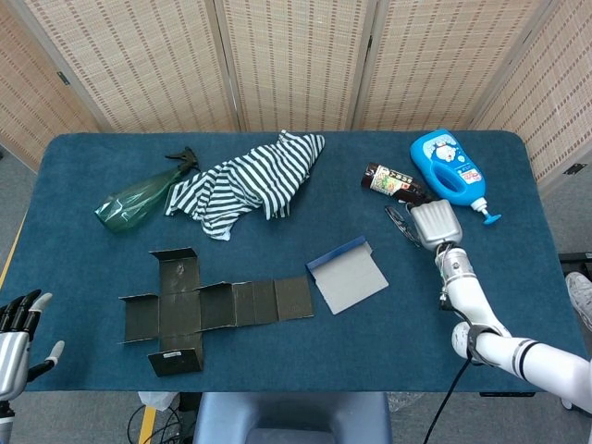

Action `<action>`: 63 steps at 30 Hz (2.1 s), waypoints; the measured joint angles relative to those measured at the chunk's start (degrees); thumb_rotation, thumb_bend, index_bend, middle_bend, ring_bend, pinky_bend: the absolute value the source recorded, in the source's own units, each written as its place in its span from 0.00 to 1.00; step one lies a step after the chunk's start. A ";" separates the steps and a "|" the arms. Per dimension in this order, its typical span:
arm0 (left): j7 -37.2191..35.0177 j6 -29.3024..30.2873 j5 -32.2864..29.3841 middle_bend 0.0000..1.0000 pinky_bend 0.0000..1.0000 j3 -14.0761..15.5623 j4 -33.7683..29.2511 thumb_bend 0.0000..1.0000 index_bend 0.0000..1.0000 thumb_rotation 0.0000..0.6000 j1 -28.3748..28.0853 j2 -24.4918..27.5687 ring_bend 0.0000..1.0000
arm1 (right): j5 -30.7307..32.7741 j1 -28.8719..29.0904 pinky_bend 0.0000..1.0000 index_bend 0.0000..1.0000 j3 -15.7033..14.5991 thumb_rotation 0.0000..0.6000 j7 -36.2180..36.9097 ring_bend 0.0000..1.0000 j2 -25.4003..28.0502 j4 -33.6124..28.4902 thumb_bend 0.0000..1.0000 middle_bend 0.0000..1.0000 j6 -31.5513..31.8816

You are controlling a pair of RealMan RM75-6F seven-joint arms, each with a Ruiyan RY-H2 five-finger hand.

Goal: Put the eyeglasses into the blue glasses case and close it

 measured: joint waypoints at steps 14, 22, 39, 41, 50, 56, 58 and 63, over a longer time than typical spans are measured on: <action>0.68 -0.55 0.02 0.14 0.19 0.09 -0.15 0.32 0.17 1.00 -0.36 -0.27 0.15 | 12.90 3.82 0.92 0.33 -3.99 1.00 -3.08 0.88 -4.03 10.60 1.00 0.81 -8.24; 1.15 -0.59 -0.41 0.14 0.19 0.03 -0.44 0.32 0.17 1.00 -0.30 -0.08 0.15 | 14.53 5.93 0.92 0.33 -4.40 1.00 -1.73 0.88 -8.00 17.29 1.00 0.81 -10.78; 1.75 -0.56 -0.44 0.14 0.19 -0.01 -0.73 0.32 0.17 1.00 -0.37 0.02 0.15 | 8.46 7.02 0.92 0.33 -5.84 1.00 3.21 0.88 -9.36 14.90 1.00 0.81 -12.69; 1.79 -0.67 -0.38 0.14 0.19 0.01 -0.72 0.32 0.17 1.00 -0.45 -0.02 0.15 | 6.19 6.80 0.92 0.33 -5.99 1.00 4.24 0.88 -8.36 11.80 1.00 0.82 -12.18; 1.44 -0.40 -0.53 0.14 0.19 0.05 -0.53 0.32 0.17 1.00 -0.22 0.04 0.15 | -4.98 4.94 0.92 0.33 -6.91 1.00 8.89 0.88 -1.75 -2.25 1.00 0.83 -7.42; 1.31 -0.61 -0.30 0.14 0.19 0.14 -0.46 0.32 0.17 1.00 -0.37 -0.15 0.15 | -9.76 3.69 0.92 0.33 -7.11 1.00 10.86 0.88 1.92 -7.23 1.00 0.83 -3.40; 1.33 -0.44 -0.13 0.14 0.19 0.14 -0.51 0.32 0.17 1.00 -0.38 -0.14 0.15 | -10.36 3.72 0.92 0.33 -7.06 1.00 11.13 0.88 1.71 -7.42 1.00 0.83 -3.22; 1.37 -0.07 -0.29 0.14 0.19 0.16 -0.64 0.32 0.17 1.00 -0.05 0.13 0.15 | -10.94 4.27 0.92 0.33 -7.54 1.00 11.20 0.88 -0.33 -6.77 1.00 0.83 -4.19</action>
